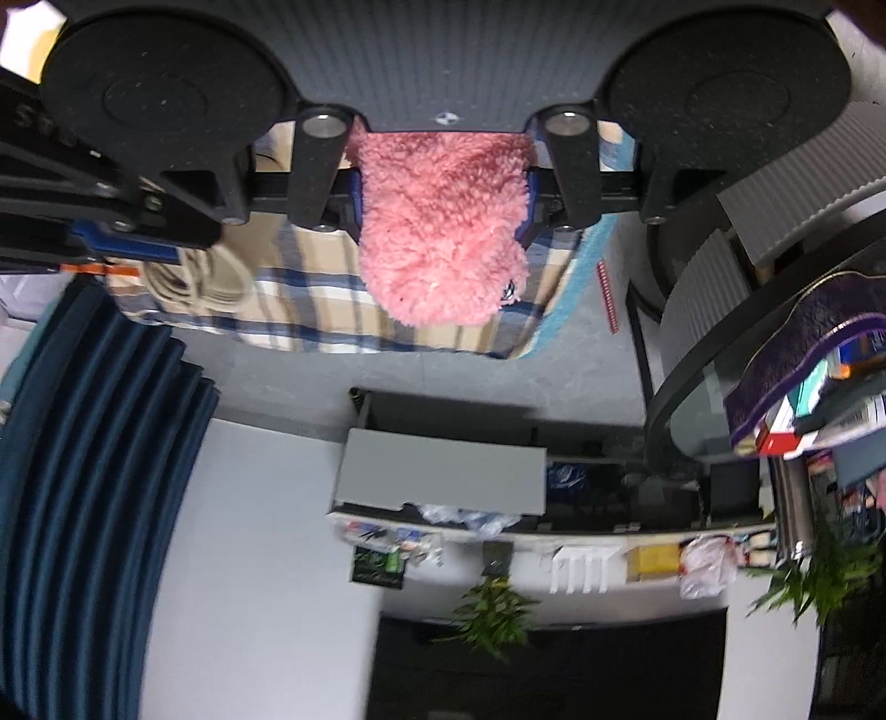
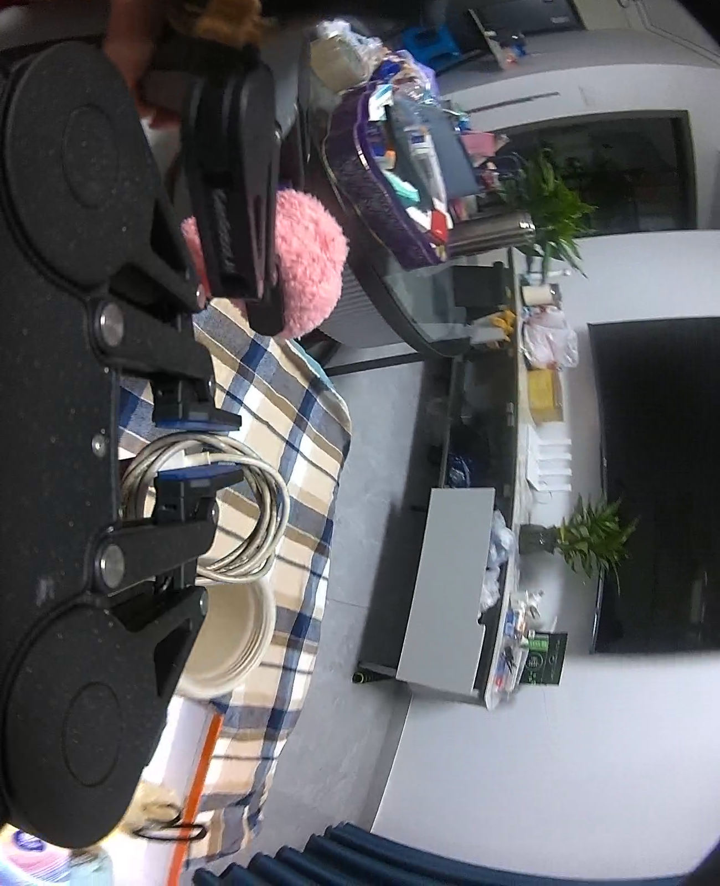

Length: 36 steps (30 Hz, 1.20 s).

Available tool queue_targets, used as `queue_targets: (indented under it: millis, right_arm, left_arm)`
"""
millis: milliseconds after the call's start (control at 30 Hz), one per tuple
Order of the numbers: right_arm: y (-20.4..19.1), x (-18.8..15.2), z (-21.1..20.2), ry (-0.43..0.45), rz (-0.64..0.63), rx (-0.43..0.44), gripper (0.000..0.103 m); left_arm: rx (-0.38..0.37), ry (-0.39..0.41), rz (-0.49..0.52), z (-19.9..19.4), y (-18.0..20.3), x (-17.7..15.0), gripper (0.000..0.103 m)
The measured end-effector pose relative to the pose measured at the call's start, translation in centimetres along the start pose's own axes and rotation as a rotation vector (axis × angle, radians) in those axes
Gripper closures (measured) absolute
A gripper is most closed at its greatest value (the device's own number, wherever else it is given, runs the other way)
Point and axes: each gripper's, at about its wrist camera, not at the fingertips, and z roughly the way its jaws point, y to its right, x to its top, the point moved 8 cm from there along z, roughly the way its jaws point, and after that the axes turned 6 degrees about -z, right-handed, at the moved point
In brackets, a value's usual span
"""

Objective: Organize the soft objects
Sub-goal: 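Grasp the white coiled cable with the right tool, then carry the pink hat and white cable over the white box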

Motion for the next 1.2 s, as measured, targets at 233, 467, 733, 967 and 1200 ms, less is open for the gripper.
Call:
queue_targets:
  millis: [233,467,733,967,1200]
  right_arm:
    - [1.0,-1.3,-4.9,0.037,0.027,-0.029,0.087]
    - [2.6,-3.0,-8.4,0.057,0.075,-0.049,0.087]
    - [4.2,-4.1,-10.8,0.076,0.112,-0.07,0.087]
    - [5.2,-4.6,-11.8,0.085,0.137,-0.084,0.087]
    - [5.8,-4.9,-12.5,0.085,0.145,-0.103,0.087]
  left_arm:
    - [-0.014,-0.006,0.048,-2.6,3.2,-1.7,0.055]
    - [-0.037,-0.01,0.067,-3.8,5.1,-2.6,0.055]
    - [-0.056,-0.006,0.079,-4.6,6.8,-3.2,0.055]
    - [-0.075,-0.01,0.086,-4.7,7.7,-3.6,0.055]
    - [-0.091,-0.013,0.097,-4.8,8.6,-3.9,0.055]
